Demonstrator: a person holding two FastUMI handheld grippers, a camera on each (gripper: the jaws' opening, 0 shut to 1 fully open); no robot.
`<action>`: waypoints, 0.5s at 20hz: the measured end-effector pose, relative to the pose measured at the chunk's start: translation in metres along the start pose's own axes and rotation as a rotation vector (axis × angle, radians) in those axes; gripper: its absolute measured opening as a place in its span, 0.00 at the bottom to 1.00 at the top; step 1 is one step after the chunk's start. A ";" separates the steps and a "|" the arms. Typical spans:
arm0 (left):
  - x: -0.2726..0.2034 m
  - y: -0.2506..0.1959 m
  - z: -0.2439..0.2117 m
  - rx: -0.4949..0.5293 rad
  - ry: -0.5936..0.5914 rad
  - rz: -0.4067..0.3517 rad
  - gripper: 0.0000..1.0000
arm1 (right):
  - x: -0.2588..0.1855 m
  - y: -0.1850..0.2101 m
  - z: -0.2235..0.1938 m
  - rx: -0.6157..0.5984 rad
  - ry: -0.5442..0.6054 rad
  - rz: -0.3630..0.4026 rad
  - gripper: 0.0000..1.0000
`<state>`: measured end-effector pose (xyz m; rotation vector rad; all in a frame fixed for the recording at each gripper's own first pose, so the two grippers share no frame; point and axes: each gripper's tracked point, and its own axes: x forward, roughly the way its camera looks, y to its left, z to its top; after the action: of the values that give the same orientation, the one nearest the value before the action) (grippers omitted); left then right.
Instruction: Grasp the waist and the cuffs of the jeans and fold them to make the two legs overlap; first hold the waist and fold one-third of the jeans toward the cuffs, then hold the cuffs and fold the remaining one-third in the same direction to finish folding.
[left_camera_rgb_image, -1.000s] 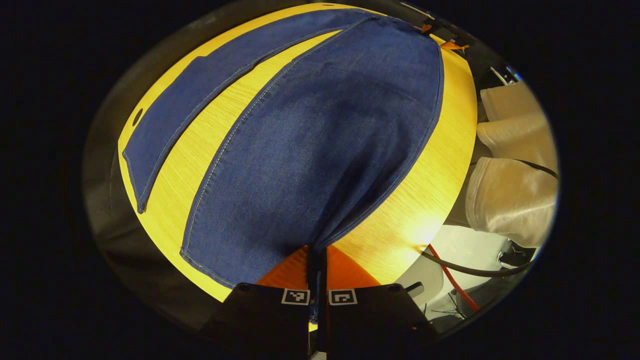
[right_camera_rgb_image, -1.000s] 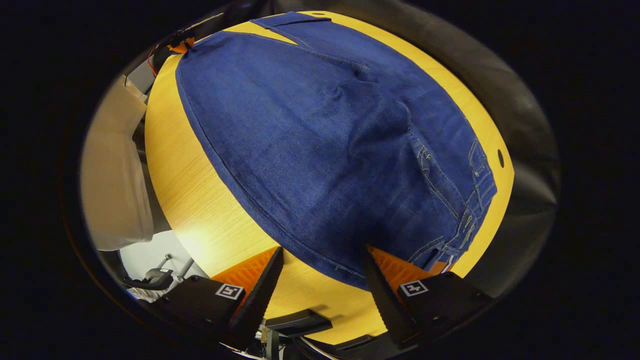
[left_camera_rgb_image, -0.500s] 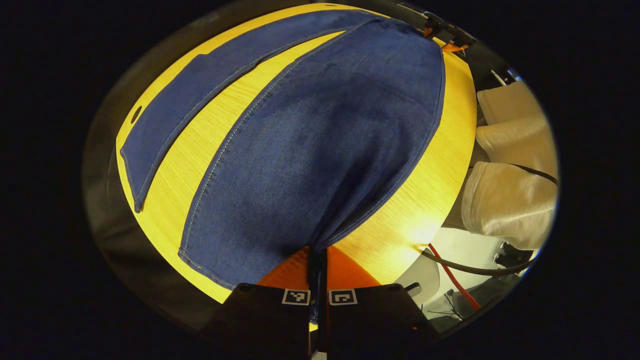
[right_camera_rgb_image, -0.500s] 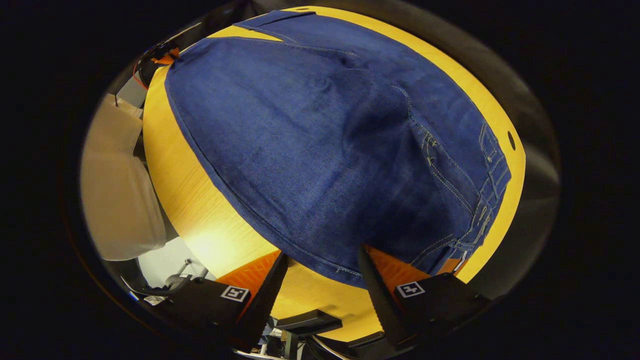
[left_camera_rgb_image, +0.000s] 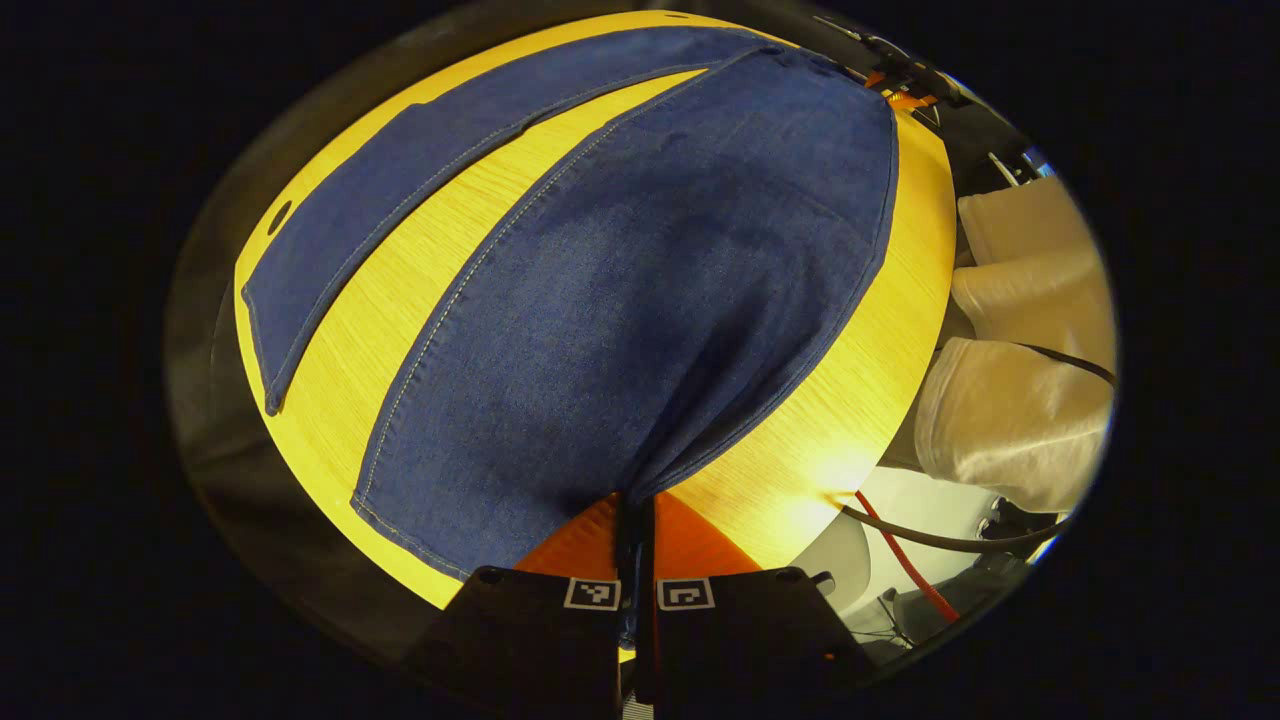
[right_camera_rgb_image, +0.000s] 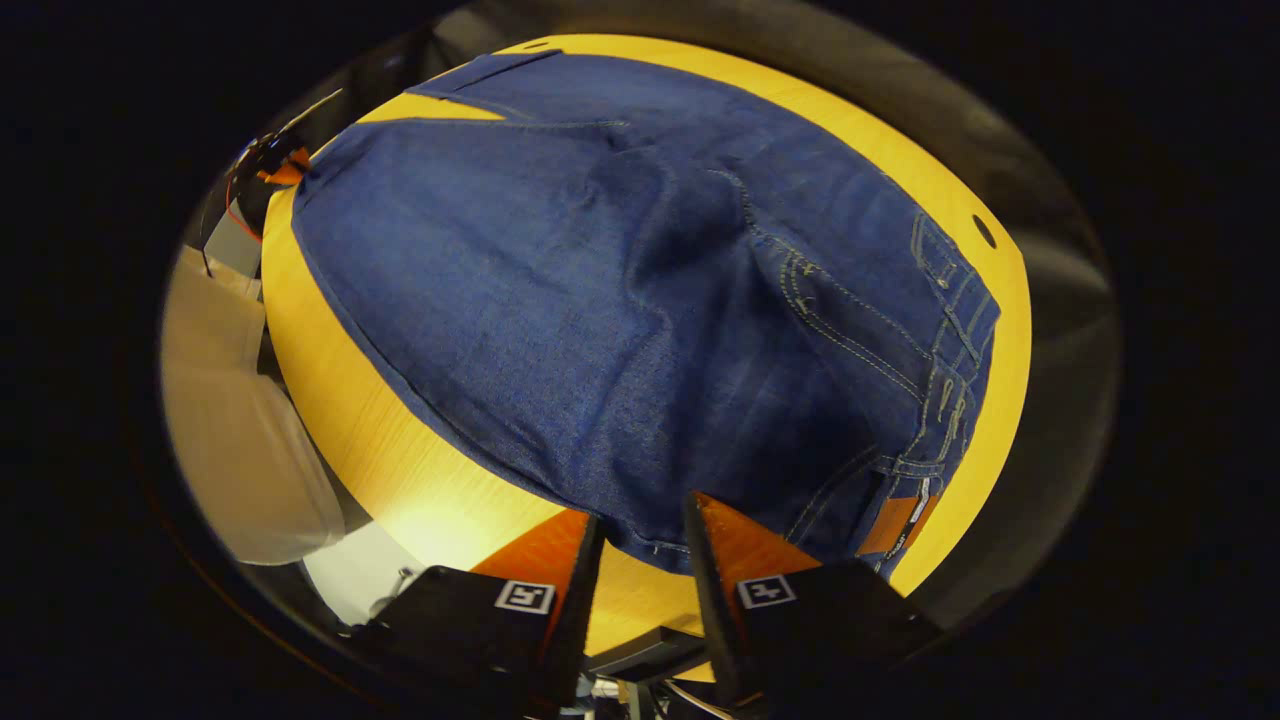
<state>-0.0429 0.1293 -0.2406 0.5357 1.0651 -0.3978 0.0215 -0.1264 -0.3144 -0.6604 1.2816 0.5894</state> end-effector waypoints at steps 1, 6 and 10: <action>0.002 0.000 0.000 -0.010 -0.012 0.005 0.00 | -0.001 -0.001 0.002 0.024 -0.024 -0.012 0.41; 0.001 0.001 0.003 -0.117 -0.118 0.041 0.00 | -0.007 -0.003 0.009 0.189 -0.190 -0.113 0.16; 0.002 0.005 0.009 -0.297 -0.270 0.134 0.01 | -0.007 -0.006 0.009 0.411 -0.307 -0.171 0.16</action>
<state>-0.0331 0.1280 -0.2383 0.2767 0.8036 -0.1819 0.0304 -0.1245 -0.3051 -0.3170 1.0045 0.2600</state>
